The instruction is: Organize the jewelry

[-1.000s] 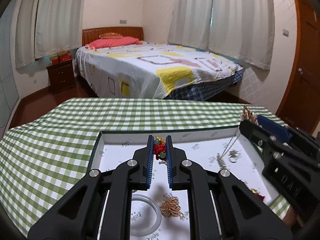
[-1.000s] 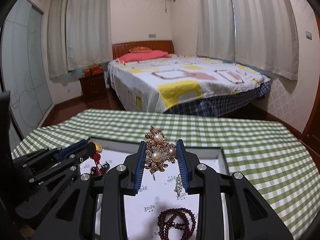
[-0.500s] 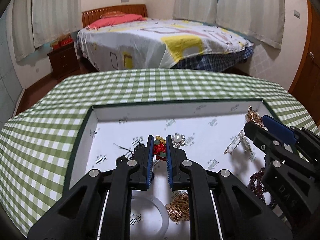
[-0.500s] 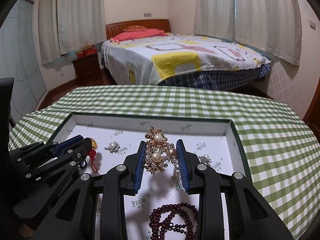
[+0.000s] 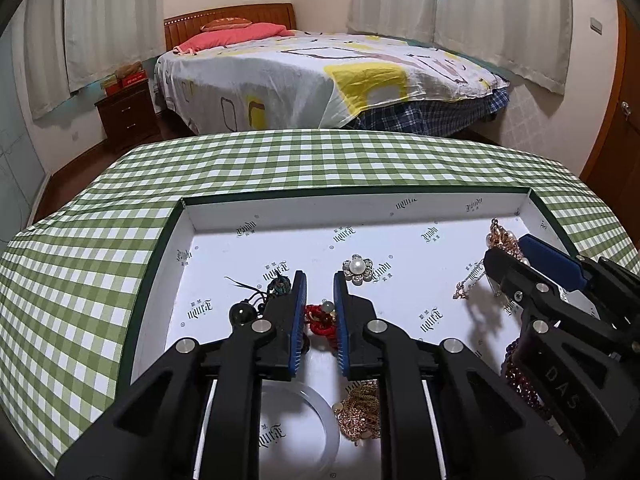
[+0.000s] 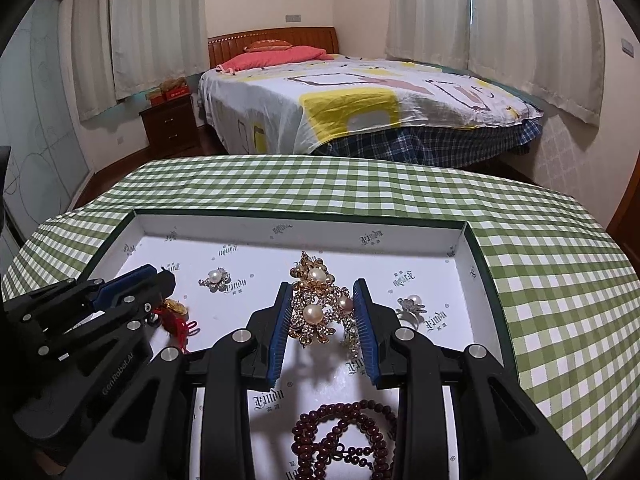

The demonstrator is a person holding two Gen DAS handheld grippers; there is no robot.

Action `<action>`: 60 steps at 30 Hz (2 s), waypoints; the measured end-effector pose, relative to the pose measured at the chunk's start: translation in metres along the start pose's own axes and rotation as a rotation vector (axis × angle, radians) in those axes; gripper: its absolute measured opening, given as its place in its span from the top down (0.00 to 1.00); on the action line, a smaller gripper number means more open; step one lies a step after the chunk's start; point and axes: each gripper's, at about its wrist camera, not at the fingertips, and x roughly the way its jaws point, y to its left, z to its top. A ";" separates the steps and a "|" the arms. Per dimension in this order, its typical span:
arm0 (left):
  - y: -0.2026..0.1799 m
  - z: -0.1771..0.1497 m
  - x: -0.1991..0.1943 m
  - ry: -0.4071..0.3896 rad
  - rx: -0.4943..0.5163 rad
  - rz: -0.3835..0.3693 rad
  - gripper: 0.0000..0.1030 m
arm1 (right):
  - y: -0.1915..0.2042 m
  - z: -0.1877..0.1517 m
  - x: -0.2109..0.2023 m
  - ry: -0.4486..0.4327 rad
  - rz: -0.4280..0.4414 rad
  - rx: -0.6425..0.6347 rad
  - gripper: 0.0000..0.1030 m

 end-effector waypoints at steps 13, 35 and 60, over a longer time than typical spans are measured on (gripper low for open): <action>-0.002 -0.001 -0.006 -0.008 -0.010 -0.008 0.67 | 0.003 0.002 0.006 0.040 0.015 -0.014 0.68; 0.007 -0.002 -0.016 -0.039 -0.048 -0.007 0.34 | -0.008 -0.006 -0.011 0.000 -0.018 0.032 0.37; 0.006 -0.035 -0.126 -0.153 -0.026 0.056 0.09 | -0.017 -0.040 -0.112 -0.069 -0.071 0.080 0.23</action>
